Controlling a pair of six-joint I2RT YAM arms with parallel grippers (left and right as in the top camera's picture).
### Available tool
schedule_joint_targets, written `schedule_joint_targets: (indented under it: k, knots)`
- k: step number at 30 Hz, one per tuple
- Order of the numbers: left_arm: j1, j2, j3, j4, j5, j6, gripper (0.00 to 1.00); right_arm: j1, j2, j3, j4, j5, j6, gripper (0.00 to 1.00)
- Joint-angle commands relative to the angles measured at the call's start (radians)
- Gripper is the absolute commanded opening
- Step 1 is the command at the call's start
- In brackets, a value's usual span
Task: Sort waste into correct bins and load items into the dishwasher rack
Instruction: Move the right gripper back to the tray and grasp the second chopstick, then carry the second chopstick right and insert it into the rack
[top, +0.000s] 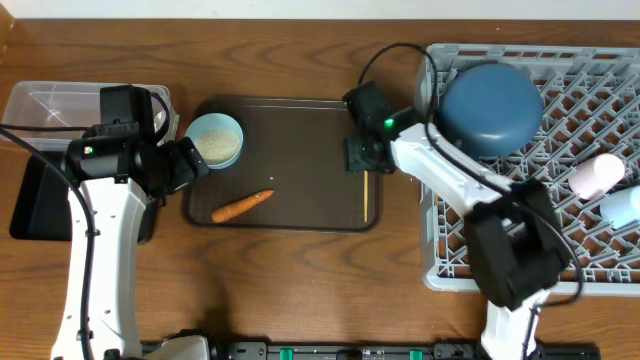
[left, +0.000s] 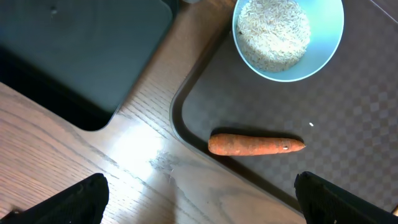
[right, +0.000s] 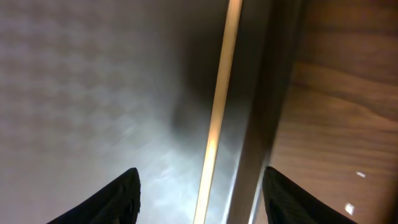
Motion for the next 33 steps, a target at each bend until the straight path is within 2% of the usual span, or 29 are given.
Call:
schedule_joint_targets:
  k: [1,6,8,11,13,14,20,27,33]
  knots:
    - [0.005,-0.003,-0.006,-0.006,-0.012,-0.006,0.98,0.008,0.049,0.003,0.011,0.021,0.037,0.6]
    - [0.005,-0.003,-0.006,-0.006,-0.012,-0.006,0.98,0.013,0.091,0.003,0.018,0.003,0.037,0.57]
    - [0.005,-0.003,-0.006,-0.006,-0.012,-0.006,0.98,0.015,0.101,0.003,0.018,0.01,0.037,0.52]
    - [0.005,-0.003,-0.006,-0.006,-0.012,-0.006,0.98,0.015,0.106,0.003,0.013,0.016,0.037,0.38]
    - [0.005,-0.003,-0.006,-0.006,-0.012,-0.006,0.98,0.015,0.106,0.003,0.007,0.029,0.055,0.22]
    - [0.005,-0.003,-0.006,-0.006,-0.012,-0.006,0.98,0.015,0.106,0.003,0.003,0.035,0.072,0.17]
    - [0.005,-0.003,-0.006,-0.006,-0.012,-0.006,0.98,0.016,0.106,0.003,0.001,0.033,0.116,0.02]
    - [0.005,-0.003,-0.006,-0.006,-0.012,-0.006,0.98,0.007,0.066,0.058,-0.059,-0.024,0.115,0.01]
    - [0.005,-0.003,-0.006,-0.006,-0.012,-0.006,0.98,-0.045,-0.085,0.175,-0.195,0.0,0.08,0.01]
